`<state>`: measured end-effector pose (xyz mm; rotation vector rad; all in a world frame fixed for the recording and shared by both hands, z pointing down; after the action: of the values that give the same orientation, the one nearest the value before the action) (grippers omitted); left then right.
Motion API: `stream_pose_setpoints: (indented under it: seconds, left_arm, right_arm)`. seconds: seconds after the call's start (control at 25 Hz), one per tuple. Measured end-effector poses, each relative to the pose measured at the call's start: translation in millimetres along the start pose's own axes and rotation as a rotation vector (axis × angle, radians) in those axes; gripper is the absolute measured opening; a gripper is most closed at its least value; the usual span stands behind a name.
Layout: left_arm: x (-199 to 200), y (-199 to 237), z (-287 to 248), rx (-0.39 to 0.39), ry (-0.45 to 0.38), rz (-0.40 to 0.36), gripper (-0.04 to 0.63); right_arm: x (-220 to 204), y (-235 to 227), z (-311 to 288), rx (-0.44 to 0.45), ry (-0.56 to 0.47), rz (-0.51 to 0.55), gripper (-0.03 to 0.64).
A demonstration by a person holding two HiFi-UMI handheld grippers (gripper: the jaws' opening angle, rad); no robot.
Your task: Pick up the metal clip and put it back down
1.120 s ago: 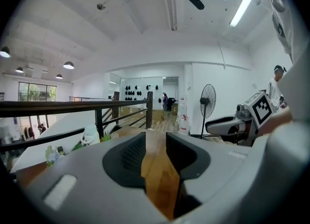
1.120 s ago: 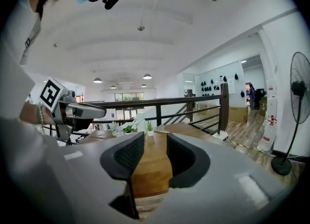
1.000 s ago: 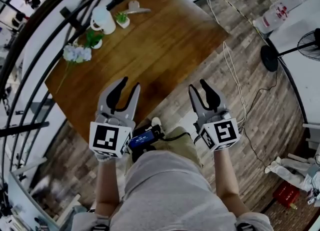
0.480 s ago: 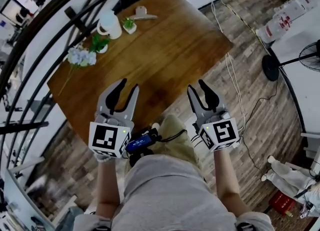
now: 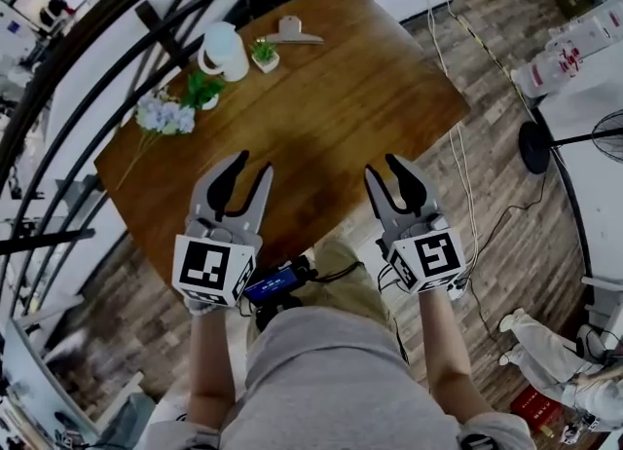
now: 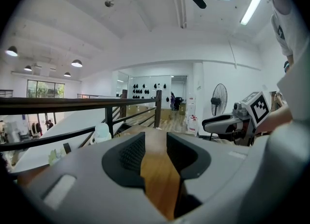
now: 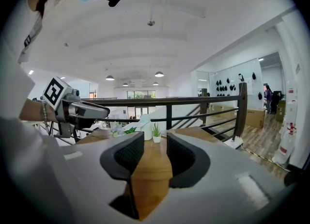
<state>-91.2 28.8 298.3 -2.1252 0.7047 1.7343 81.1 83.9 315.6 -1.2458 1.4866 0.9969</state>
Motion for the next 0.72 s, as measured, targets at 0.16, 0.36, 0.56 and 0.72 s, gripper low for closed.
stream_pose_setpoints:
  seconds: [0.16, 0.36, 0.56, 0.72]
  left_arm:
    - [-3, 20, -16, 0.024, 0.011, 0.011, 0.14]
    - [0, 40, -42, 0.044, 0.029, 0.028, 0.138]
    - [1, 61, -69, 0.067, 0.043, 0.041, 0.138]
    - [-5, 79, -87, 0.089, 0.048, 0.057, 0.138]
  right_arm:
    - [2, -5, -29, 0.028, 0.016, 0.005, 0.143]
    - [1, -18, -63, 0.068, 0.04, 0.009, 0.143]
    - [6, -31, -99, 0.107, 0.057, 0.022, 0.144]
    - [4, -38, -129, 0.138, 0.072, 0.031, 0.145]
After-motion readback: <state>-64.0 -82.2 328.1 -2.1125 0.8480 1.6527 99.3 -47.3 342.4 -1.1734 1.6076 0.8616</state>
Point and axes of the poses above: the fingertips, and each gripper's own axes: z backward along the fingers, y to its left, x out of its top, the point moved 1 cm from there along z, backward along the fingers, and after that the axes turned 7 degrees about -x, right-handed, at the moved point
